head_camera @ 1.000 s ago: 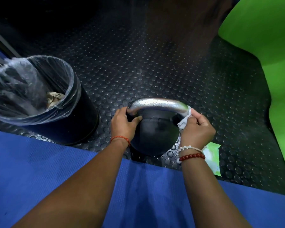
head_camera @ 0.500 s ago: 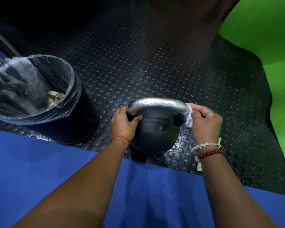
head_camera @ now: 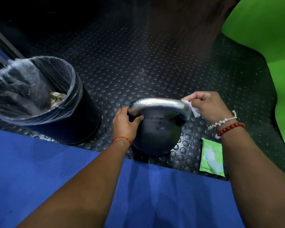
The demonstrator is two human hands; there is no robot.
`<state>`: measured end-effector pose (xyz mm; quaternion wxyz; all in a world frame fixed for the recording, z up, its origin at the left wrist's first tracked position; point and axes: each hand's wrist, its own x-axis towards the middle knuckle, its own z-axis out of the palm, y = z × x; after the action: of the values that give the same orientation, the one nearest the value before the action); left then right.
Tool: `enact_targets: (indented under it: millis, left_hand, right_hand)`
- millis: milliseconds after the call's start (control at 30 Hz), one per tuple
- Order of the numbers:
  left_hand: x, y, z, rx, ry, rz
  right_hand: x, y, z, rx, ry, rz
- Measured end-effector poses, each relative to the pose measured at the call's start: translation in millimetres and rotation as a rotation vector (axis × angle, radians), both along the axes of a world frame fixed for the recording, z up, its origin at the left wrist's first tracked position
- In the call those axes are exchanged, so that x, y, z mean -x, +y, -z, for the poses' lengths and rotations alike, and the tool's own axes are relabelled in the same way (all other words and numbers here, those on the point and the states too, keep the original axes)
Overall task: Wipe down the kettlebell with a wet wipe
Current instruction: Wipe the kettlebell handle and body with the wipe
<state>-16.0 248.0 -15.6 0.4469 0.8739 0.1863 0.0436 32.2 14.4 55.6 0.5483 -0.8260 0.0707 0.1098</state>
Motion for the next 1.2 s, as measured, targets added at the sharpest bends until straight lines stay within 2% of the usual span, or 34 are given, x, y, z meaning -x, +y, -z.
enact_targets:
  millis: [133, 267, 400, 467, 567, 667, 900, 1067, 1200]
  left_hand:
    - [-0.1, -0.3, 1.7, -0.011, -0.001, -0.001]
    - [-1.2, 0.1, 3.4, -0.019, -0.011, -0.003]
    - [-1.3, -0.3, 2.9, -0.019, -0.007, -0.004]
    - [-1.4, -0.2, 3.2, -0.016, -0.005, -0.008]
    - [0.3, -2.2, 2.4, -0.016, -0.002, -0.019]
    - [2.3, -6.9, 1.6, -0.006, -0.009, -0.054]
    - [52.9, -33.8, 5.3, 0.411, -0.081, -0.324]
    - [44.7, -66.1, 3.3, 0.554, -0.093, -0.070]
    - [12.6, -88.5, -16.4, 0.750, -0.016, -0.025]
  right_hand:
    - [-5.6, -3.2, 3.0, 0.024, 0.037, -0.047]
    - [-5.5, -7.1, 9.9, -0.065, 0.016, -0.031]
    - [-8.0, -11.1, 17.6, -0.035, 0.064, -0.049]
    - [-9.7, -10.3, 12.0, -0.125, 0.045, -0.048]
    - [-12.0, -9.8, 14.7, -0.239, 0.116, -0.058]
    - [-17.5, -12.3, 21.9, -0.166, 0.186, -0.131]
    - [-21.2, -15.7, 19.6, -0.198, 0.237, -0.161]
    - [-22.6, -21.0, 21.5, -0.166, 0.209, -0.157]
    - [-20.2, -24.1, 19.1, -0.160, 0.191, -0.130]
